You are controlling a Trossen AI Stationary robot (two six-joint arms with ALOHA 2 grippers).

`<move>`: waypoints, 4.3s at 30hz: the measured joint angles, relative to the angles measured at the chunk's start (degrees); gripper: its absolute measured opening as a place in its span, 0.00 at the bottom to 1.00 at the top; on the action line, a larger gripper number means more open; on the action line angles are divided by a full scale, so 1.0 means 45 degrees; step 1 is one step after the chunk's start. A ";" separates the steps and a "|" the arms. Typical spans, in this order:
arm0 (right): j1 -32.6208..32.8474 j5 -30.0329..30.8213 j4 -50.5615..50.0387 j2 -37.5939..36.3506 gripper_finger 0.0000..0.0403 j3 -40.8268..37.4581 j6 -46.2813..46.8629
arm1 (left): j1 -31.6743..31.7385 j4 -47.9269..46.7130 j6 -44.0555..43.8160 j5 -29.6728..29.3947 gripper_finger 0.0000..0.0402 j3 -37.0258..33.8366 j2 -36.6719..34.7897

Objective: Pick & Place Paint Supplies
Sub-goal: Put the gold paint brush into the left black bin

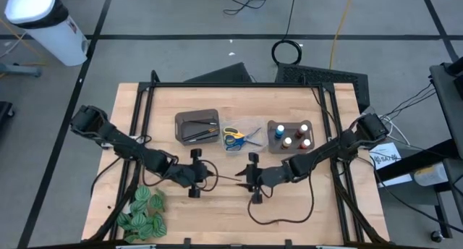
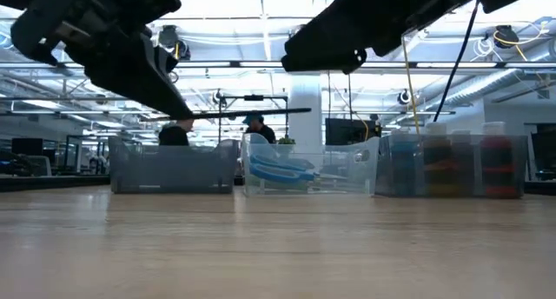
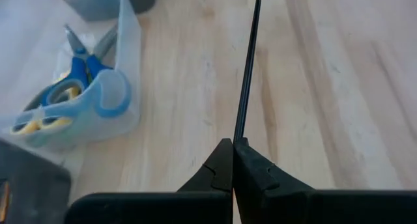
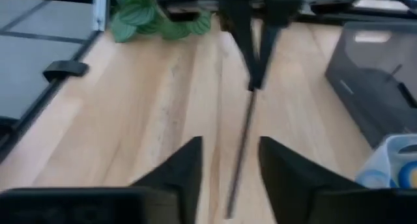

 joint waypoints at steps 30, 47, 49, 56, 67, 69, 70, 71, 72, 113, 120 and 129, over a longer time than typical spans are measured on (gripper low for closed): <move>-0.0565 -0.0071 0.1043 0.1129 0.39 -0.0521 -0.0128 | 0.0021 0.0486 0.0146 -0.0474 0.00 0.0008 -0.0042; -0.0826 -0.1368 0.1082 0.1134 0.04 -0.0521 0.0274 | 0.0065 0.0460 0.0060 0.0321 0.01 0.0013 -0.0042; -0.0870 -0.1376 0.1487 0.1352 0.09 -0.0505 0.0485 | 0.0070 0.0413 -0.0206 0.0581 0.03 0.0013 -0.0042; -0.1080 -0.1339 0.2574 0.2429 0.34 -0.0501 0.0248 | 0.0461 0.0305 -0.1240 0.0101 0.18 0.0013 0.0908; -0.1940 -0.1059 0.3090 0.4106 0.49 -0.0516 0.0297 | 0.2001 0.0527 -0.1493 0.0859 0.41 0.0064 0.3562; -0.1934 -0.1057 0.3090 0.4102 0.48 -0.0516 0.0281 | 0.2203 0.0532 -0.1560 0.1076 0.43 0.0076 0.3883; -0.1929 -0.1062 0.3093 0.4082 0.48 -0.0516 0.0259 | 0.2290 0.0565 -0.1559 0.1203 0.43 0.0086 0.3992; -0.1911 -0.1064 0.3170 0.4073 0.48 -0.0516 0.0254 | 0.2299 0.0574 -0.1532 0.1213 0.43 0.0095 0.4098; -0.1909 -0.1072 0.3224 0.4060 0.47 -0.0516 0.0246 | 0.2327 0.0562 -0.1532 0.1309 0.43 0.0095 0.4161; -0.0981 -0.0011 0.1259 0.1813 0.44 -0.0539 -0.0505 | 0.0999 -0.1378 -0.1268 0.2421 0.00 -0.0060 0.2149; -0.0991 -0.0061 0.2929 0.2554 0.44 -0.0511 -0.0409 | 0.0964 -0.1336 -0.1281 0.2148 0.00 0.0056 0.2139; -0.0991 -0.0062 0.3265 0.2703 0.43 -0.0511 -0.0643 | 0.0795 -0.2444 -0.1195 0.1678 0.00 0.1287 0.2115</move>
